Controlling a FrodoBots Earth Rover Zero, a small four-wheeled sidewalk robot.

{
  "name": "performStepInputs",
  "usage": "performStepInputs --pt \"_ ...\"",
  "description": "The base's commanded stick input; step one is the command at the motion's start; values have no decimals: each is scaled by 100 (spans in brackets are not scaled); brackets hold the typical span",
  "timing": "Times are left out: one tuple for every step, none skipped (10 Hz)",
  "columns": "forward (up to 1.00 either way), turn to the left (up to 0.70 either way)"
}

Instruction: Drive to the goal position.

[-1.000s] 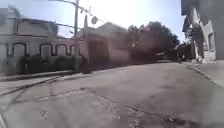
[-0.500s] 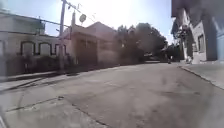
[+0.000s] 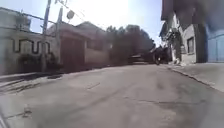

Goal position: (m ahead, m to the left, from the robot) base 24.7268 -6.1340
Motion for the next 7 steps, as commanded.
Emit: performStepInputs --pt "100 -31" --pt "100 -31" --pt "100 -31" --pt "100 -31" --pt "100 -31" --pt "100 -31" --pt "100 -31"
